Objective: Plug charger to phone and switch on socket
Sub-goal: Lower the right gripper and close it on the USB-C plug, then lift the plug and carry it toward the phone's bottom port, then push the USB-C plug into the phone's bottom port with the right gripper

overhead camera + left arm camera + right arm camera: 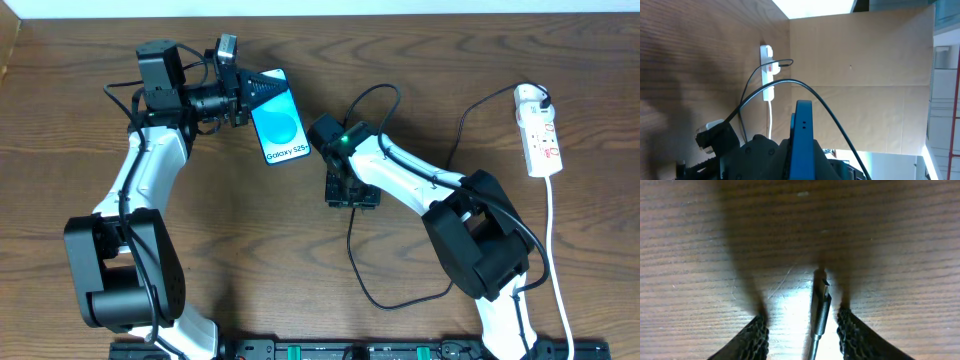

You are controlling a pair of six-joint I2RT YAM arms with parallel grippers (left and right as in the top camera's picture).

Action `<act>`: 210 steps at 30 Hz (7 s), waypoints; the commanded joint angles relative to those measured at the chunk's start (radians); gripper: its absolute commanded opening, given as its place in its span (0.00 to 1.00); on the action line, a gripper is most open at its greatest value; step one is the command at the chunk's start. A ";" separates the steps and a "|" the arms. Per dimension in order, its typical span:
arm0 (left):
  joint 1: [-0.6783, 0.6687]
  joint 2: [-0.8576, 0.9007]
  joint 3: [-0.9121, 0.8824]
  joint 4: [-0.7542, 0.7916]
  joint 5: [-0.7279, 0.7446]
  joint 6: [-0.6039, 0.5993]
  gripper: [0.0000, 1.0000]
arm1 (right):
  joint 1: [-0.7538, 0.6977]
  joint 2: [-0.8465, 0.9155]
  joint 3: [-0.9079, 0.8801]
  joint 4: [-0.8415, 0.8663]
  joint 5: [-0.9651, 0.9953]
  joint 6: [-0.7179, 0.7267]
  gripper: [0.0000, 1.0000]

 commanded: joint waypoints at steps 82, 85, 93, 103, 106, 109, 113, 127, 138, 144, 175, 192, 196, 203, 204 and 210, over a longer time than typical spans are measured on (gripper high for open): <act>0.018 -0.022 0.006 0.664 -0.164 -0.250 0.08 | -0.301 0.014 0.011 0.662 -1.518 -0.547 0.01; 0.031 -0.022 0.006 0.664 -0.121 -0.213 0.08 | -0.293 0.014 0.011 0.800 -1.518 -0.453 0.01; 0.049 -0.022 0.006 0.664 -0.092 -0.183 0.07 | -0.235 0.014 0.011 1.116 -1.518 -0.230 0.01; 0.101 -0.022 0.006 0.664 -0.095 -0.177 0.07 | -0.220 0.014 0.011 1.196 -1.518 -0.183 0.01; 0.132 -0.022 0.006 0.664 -0.095 -0.195 0.07 | -0.224 0.014 0.011 1.196 -1.518 -0.175 0.01; 0.152 -0.022 0.006 0.664 -0.092 -0.197 0.07 | -0.224 0.014 0.011 1.197 -1.518 -0.175 0.01; 0.154 -0.022 0.006 0.664 -0.088 -0.197 0.07 | -0.222 0.014 0.011 1.201 -1.518 -0.176 0.01; 0.127 -0.022 0.006 0.663 -0.046 -0.195 0.08 | -0.219 0.014 0.011 1.238 -1.518 -0.172 0.01; 0.092 -0.022 0.006 0.663 -0.039 -0.196 0.07 | -0.219 0.014 0.011 1.238 -1.518 -0.172 0.01; 0.087 -0.022 0.006 0.663 -0.039 -0.196 0.07 | -0.219 0.014 0.011 1.238 -1.518 -0.172 0.01; 0.040 -0.022 0.005 0.656 -0.038 -0.192 0.07 | -0.217 0.014 0.011 1.238 -1.518 -0.172 0.01; 0.038 -0.022 0.004 0.656 0.037 -0.172 0.08 | -0.217 0.014 0.011 1.238 -1.469 -0.130 0.01; 0.038 -0.022 0.002 0.656 0.044 -0.172 0.07 | -0.219 0.014 0.011 1.238 -1.450 -0.120 0.01; 0.038 -0.022 0.002 0.656 0.053 -0.172 0.07 | -0.220 0.014 0.011 1.280 -1.427 -0.069 0.01; 0.038 -0.022 0.002 0.656 0.060 -0.172 0.08 | -0.219 0.014 0.011 1.313 -1.428 -0.048 0.01; 0.038 -0.022 0.002 0.656 0.065 -0.172 0.07 | -0.220 0.014 0.011 1.387 -1.432 0.003 0.01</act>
